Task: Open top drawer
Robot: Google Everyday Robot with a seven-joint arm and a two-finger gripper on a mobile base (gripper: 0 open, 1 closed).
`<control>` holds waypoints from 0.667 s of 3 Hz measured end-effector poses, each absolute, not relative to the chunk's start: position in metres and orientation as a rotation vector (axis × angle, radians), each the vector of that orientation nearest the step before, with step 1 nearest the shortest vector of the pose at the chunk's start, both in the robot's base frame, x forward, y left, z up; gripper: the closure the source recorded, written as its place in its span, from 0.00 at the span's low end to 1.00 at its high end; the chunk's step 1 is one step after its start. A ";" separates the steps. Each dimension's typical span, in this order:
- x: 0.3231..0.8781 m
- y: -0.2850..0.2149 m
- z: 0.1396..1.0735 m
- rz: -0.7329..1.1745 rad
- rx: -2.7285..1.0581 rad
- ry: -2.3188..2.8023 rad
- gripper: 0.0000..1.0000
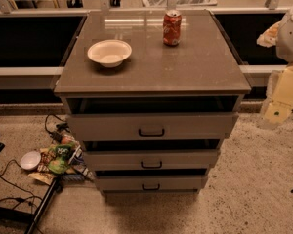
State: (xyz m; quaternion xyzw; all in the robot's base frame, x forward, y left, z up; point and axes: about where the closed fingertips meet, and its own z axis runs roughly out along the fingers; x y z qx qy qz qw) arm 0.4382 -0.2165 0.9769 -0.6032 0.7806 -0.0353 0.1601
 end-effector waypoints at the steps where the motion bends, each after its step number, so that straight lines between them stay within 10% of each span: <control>1: 0.438 -0.216 0.977 -0.101 -1.723 2.230 0.00; 2: 0.449 -0.211 0.956 -0.076 -1.719 2.203 0.00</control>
Offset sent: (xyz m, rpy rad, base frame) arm 0.0487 0.0240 -0.1047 0.1277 -0.0265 0.0594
